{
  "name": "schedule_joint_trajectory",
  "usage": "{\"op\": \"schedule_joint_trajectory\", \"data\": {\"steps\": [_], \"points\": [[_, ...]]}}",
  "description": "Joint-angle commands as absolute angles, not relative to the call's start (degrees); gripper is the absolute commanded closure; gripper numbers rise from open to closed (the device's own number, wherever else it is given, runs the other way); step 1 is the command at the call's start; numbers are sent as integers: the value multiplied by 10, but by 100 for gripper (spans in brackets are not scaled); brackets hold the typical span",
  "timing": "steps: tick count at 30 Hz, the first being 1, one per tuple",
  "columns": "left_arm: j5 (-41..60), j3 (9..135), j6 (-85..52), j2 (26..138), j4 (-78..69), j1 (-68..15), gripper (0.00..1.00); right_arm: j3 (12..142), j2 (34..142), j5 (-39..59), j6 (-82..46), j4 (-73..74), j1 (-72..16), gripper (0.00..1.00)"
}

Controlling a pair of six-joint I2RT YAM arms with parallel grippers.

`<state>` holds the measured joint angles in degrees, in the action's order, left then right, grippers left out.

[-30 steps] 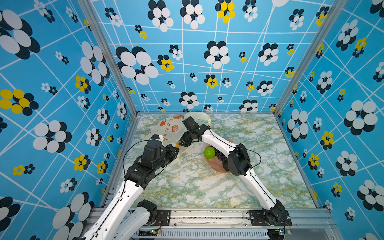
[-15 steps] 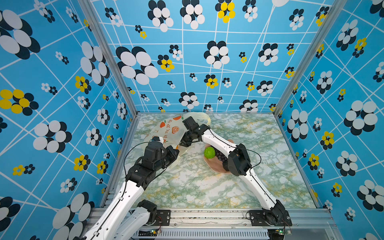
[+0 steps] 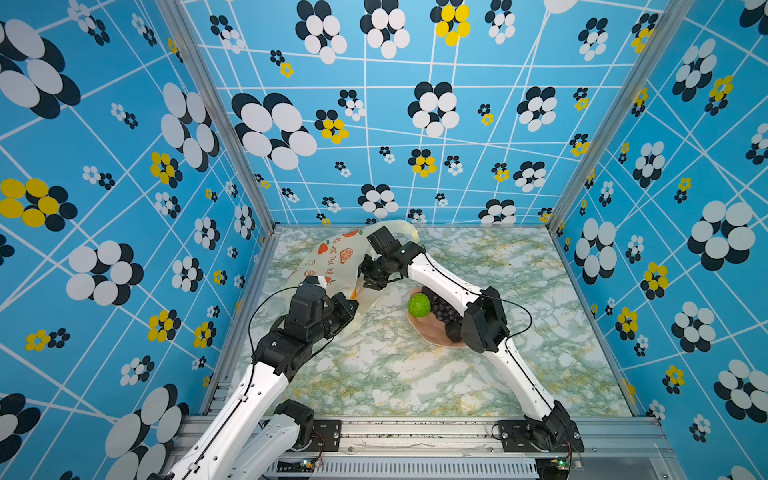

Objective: Place the fruits into the plastic bag
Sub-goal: 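Open the right gripper to release the red-yellow papaya inside the bag, then withdraw the right gripper from the bag back over the bowl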

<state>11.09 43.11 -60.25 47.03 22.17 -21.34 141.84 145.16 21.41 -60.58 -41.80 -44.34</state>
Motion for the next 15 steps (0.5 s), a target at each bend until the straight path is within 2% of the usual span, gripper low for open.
{"op": "schedule_joint_trajectory", "data": {"steps": [1, 10, 15], "points": [[106, 422, -606, 464, 206, -210, 100, 1435, 1409, 201, -569, -460, -440, 37], [105, 428, -600, 468, 207, -210, 100, 1419, 1338, 184, -449, -569, -442, 38], [107, 430, -599, 472, 206, -209, 100, 1342, 1258, 189, -333, -583, -443, 40]]}}
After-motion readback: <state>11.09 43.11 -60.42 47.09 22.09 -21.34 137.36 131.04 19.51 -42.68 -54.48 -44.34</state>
